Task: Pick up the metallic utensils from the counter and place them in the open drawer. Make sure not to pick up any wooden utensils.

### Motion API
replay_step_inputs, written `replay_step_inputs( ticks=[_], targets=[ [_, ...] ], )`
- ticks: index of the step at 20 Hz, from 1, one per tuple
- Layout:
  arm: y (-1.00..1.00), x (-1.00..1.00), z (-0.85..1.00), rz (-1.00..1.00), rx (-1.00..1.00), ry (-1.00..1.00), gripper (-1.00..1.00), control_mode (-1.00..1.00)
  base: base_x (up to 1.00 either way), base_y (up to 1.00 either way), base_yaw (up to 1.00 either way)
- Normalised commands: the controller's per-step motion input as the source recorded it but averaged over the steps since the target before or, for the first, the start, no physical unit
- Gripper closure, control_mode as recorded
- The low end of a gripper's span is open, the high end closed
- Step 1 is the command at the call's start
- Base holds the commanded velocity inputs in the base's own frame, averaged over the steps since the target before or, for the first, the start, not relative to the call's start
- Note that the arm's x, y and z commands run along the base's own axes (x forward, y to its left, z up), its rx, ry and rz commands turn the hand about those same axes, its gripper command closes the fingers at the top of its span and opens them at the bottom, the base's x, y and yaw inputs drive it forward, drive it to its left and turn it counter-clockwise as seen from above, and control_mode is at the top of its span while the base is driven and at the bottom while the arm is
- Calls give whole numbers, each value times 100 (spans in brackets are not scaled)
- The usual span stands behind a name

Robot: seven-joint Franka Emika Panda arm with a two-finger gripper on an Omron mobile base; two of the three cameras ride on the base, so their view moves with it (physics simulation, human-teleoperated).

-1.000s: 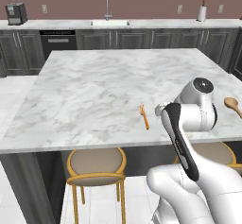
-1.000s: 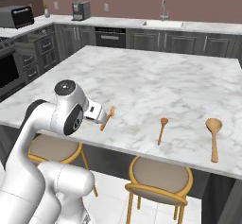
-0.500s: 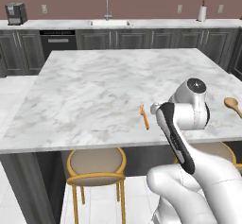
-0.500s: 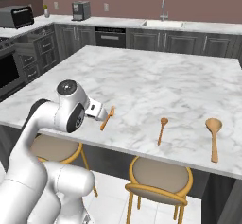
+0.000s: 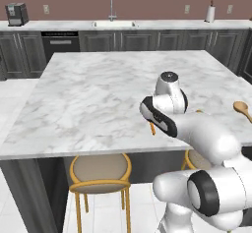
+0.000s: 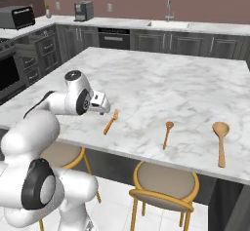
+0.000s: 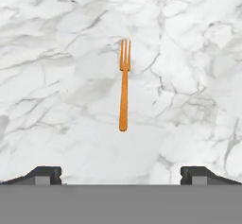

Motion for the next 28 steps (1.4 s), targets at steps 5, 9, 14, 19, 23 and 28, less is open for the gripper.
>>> replay_step_inputs(
  ticks=[5, 9, 14, 19, 23, 28],
  targets=[
    [-11, 84, -15, 0, -14, 32, -100, -100, 0, 0, 0],
    [-39, 19, -13, 0, 4, 14, -100, -100, 0, 0, 0],
    [-34, 0, -23, 0, 15, 4, -100, -100, 0, 0, 0],
    [-9, 0, -45, 4, 16, 0, -100, -100, 0, 0, 0],
    [1, 13, -63, 5, 7, 0, -100, -100, 0, 0, 0],
    [11, 25, -66, 3, 0, 0, -100, -100, 0, 0, 0]
  ],
)
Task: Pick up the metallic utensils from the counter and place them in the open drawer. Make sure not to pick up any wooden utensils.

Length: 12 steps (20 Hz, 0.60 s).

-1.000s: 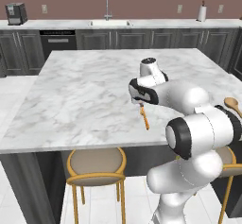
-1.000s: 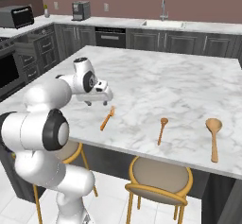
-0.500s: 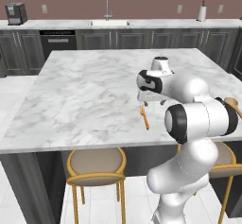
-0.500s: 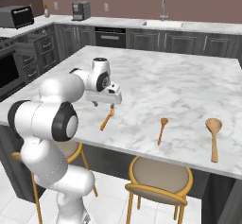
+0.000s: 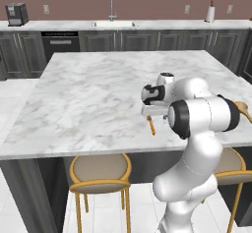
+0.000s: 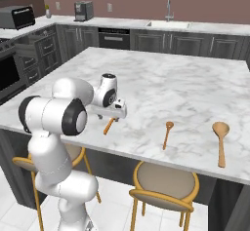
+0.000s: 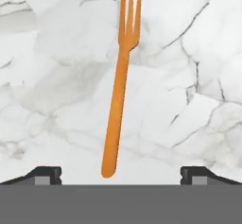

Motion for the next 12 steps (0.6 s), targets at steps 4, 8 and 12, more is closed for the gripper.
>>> replay_step_inputs(
  ticks=[4, 8, 12],
  targets=[
    [12, 28, -63, 0, 0, 0, -100, -100, 0, 0, 0],
    [5, 12, -47, 0, 0, 0, -100, -100, 0, 0, 0],
    [0, 6, -46, 0, 0, 0, -100, -100, 0, 0, 0]
  ],
)
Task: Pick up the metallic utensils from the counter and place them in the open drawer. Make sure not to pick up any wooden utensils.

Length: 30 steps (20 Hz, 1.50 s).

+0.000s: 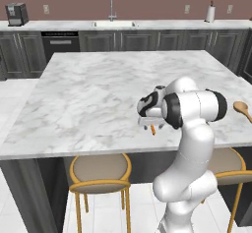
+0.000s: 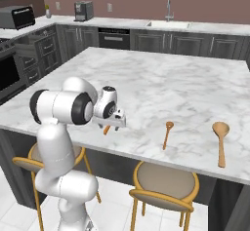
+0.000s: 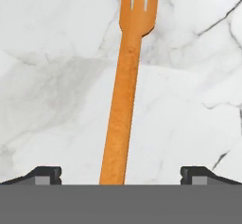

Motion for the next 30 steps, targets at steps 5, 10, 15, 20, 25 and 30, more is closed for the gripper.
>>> replay_step_inputs(
  ticks=[5, 10, 15, 20, 25, 30],
  targets=[
    [0, 2, -34, 0, 0, 0, -100, -100, 0, 0, 0],
    [0, 0, -15, 0, 0, 1, -100, -100, 0, 0, 0],
    [0, 0, 0, 0, 0, 1, 100, -100, 0, 0, 0],
    [0, 0, 0, 0, 0, 0, 100, -100, 0, 0, 0],
    [0, -1, 29, 0, 0, 0, 100, -100, 0, 0, 0],
    [0, -11, 94, 0, 2, 0, 100, -100, 0, 0, 0]
  ],
)
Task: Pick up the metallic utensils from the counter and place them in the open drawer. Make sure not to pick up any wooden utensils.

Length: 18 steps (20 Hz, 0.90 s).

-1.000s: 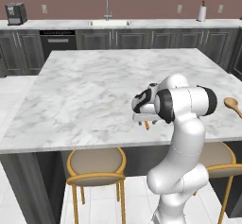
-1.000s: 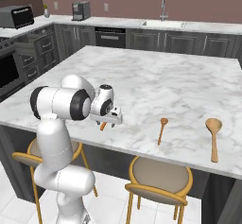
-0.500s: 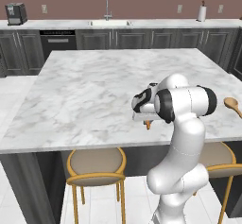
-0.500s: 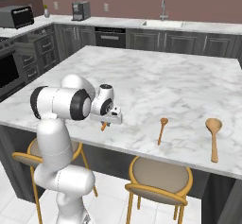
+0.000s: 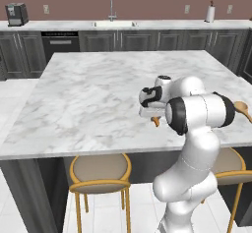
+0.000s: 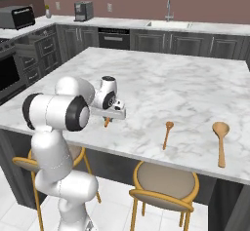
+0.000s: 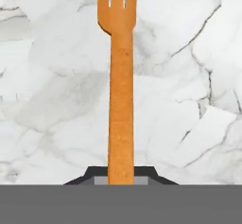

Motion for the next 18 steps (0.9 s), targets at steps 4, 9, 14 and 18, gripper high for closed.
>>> replay_step_inputs(
  ticks=[4, 9, 14, 18],
  targets=[
    [-1, -36, 100, 0, 3, 0, 100, -100, 0, 0, 0],
    [-7, -90, 100, 0, 5, 0, 100, -100, 0, 0, 0],
    [-12, -100, 83, 0, 1, 0, 100, -100, 0, 0, 0],
    [-5, -100, 48, 0, 0, 0, 100, -100, 0, 0, 0]
  ],
)
